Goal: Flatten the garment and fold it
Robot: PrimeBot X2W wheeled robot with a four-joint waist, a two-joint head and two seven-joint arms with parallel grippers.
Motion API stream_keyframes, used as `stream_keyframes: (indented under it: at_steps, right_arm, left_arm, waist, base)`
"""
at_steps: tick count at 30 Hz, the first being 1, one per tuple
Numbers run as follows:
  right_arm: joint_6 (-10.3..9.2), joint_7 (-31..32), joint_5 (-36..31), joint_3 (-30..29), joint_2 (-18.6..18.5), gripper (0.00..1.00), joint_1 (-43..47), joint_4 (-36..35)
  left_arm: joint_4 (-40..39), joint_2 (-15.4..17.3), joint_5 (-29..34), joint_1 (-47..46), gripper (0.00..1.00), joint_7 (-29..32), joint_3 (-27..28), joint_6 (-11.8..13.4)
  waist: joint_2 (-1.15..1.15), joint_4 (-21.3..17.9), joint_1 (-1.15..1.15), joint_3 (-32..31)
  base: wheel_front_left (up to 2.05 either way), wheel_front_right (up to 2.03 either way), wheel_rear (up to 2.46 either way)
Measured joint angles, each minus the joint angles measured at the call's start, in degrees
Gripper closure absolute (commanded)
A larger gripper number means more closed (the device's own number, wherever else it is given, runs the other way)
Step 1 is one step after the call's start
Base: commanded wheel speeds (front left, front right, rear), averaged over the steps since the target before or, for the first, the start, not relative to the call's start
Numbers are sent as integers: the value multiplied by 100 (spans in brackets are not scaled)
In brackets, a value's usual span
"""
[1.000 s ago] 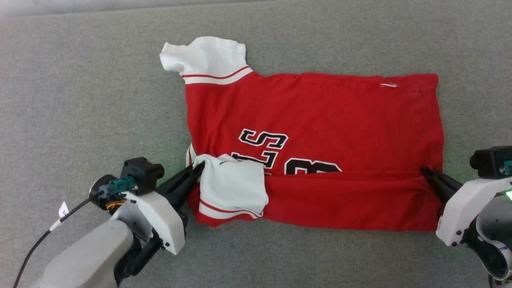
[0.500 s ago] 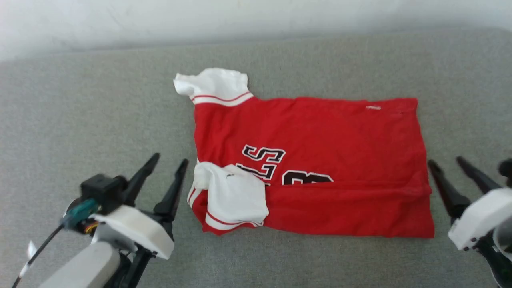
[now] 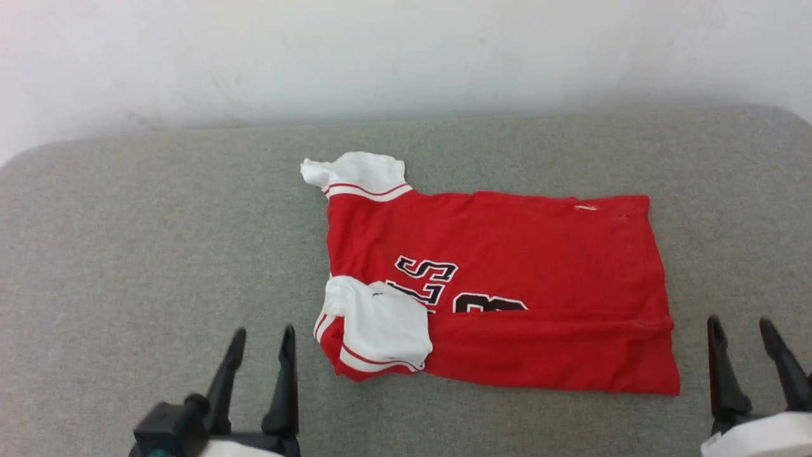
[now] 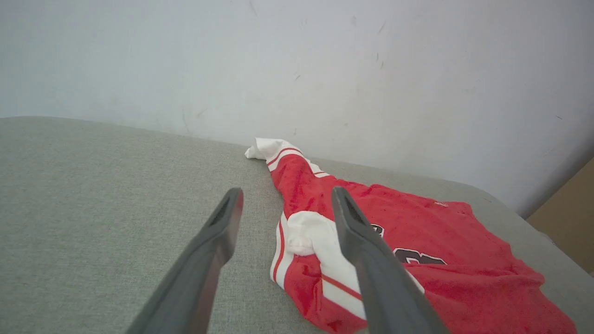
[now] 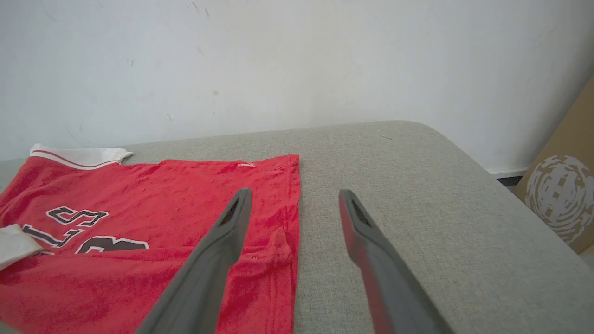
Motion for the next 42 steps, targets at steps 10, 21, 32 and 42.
stream_keyframes:
  at_steps: [10,21,32,42]
  right_arm:
    - [0,-153,-103,81,49,0,160,221]
    - [0,-107,-107,174,52,0,-41,285]
    - [0,-127,-107,277,53,0,-266,410]
    - [0,-103,-114,363,53,0,-358,449]
  left_arm:
    - [647,-33,280,8,0,497,-60,-502]
    - [767,71,-12,-1240,0,2564,-649,-904]
    - [1278,-9,-78,-1400,0,3511,-678,-316]
    - [1281,-154,-221,-1391,100,3553,-526,-33]
  waist:
    - [0,65,0,-219]
    - [0,80,2,172]
    - [0,-12,2,661]
    - [0,-67,1,823]
  base:
    - [0,0,0]
    - [0,0,0]
    - [0,0,0]
    - [0,0,0]
